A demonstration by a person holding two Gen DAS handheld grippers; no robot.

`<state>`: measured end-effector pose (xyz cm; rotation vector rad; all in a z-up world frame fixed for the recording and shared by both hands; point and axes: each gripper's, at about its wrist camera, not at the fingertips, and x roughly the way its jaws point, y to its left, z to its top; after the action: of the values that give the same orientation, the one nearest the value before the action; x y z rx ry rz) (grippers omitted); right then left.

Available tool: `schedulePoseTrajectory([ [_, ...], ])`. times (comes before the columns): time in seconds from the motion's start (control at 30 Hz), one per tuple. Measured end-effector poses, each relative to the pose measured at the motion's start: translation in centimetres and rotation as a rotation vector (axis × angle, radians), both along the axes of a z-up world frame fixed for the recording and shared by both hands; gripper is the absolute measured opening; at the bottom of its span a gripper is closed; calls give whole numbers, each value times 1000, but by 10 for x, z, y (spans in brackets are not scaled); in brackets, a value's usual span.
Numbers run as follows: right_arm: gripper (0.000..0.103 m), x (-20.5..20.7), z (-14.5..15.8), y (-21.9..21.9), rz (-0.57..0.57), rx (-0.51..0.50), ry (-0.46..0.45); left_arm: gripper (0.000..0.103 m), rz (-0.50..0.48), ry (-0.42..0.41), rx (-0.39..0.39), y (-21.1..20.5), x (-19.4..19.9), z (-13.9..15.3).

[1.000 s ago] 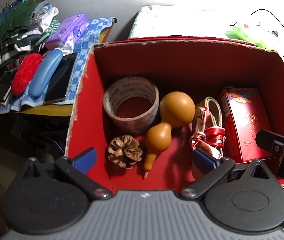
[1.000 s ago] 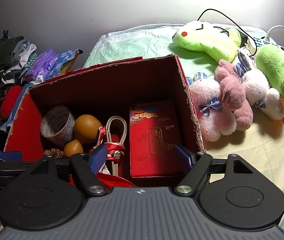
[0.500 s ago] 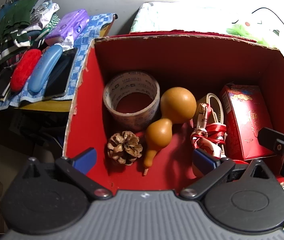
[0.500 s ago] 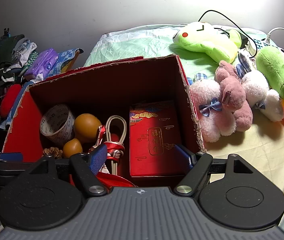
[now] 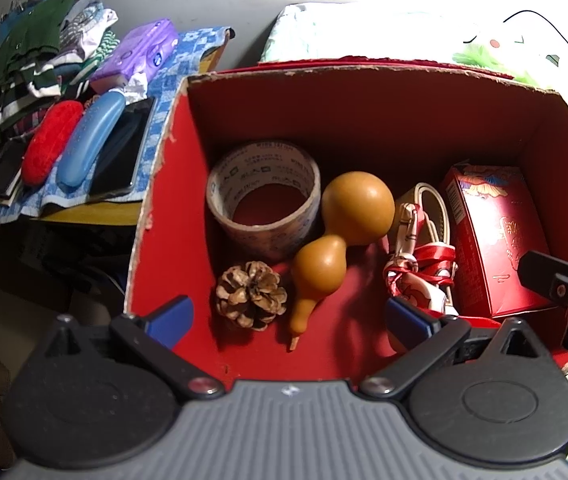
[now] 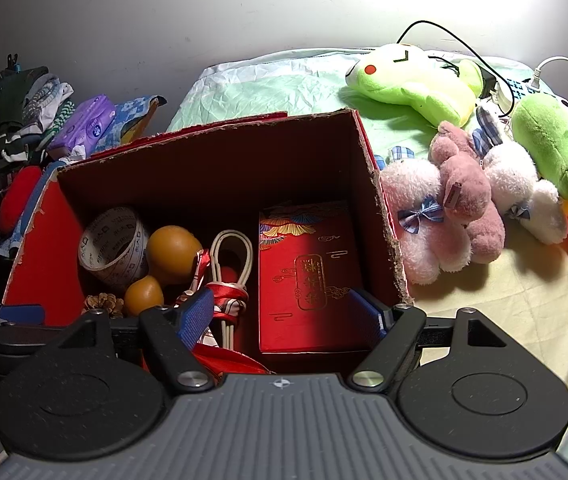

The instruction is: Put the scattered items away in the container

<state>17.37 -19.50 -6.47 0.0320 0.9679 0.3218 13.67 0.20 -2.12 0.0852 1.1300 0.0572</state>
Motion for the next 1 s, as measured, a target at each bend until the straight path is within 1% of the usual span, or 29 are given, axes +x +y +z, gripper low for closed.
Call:
schedulePoseTrajectory([
  [1.0,77,0,-1,0,8,-6,-8,101,-3,-6,12,-1,-2,-1],
])
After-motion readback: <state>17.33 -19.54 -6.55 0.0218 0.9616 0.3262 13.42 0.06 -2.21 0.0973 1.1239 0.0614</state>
